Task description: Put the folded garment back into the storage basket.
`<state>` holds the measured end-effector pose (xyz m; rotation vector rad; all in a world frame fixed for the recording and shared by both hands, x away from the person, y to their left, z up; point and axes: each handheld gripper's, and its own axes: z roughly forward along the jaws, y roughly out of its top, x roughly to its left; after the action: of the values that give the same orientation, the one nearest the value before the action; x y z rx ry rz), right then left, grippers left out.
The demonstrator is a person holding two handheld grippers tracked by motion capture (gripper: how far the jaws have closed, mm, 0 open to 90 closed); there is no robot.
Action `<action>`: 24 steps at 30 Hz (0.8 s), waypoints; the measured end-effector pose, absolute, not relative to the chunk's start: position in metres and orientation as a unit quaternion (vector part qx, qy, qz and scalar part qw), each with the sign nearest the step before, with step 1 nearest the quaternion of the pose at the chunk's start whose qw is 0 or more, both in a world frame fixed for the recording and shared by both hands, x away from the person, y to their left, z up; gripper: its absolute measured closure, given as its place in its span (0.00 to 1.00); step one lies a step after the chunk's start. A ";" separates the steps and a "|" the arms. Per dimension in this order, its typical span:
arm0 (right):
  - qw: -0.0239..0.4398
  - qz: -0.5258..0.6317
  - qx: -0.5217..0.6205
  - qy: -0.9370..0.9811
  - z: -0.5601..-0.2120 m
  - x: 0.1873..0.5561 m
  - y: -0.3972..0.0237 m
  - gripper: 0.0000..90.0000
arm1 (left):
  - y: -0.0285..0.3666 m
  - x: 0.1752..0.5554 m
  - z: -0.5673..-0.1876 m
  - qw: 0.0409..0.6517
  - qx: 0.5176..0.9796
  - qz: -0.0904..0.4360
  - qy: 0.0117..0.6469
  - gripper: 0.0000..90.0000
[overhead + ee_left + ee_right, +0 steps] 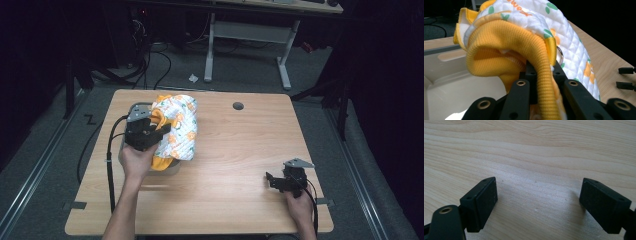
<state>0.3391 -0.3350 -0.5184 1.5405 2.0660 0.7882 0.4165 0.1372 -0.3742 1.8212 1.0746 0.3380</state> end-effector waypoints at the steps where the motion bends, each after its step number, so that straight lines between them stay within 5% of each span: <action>1: 0.221 0.285 0.558 0.747 -0.518 0.339 -0.335 0.16 | 0.139 0.416 -0.375 0.478 0.746 0.140 0.443 0.90; 24: 0.221 0.285 0.558 0.747 -0.518 0.339 -0.335 0.16 | 0.169 0.425 -0.388 0.453 0.742 0.143 0.473 0.90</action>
<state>0.3392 -0.3350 -0.5184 1.5412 2.0656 0.7879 0.4253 0.1686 -0.3878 1.8321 1.1676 0.3542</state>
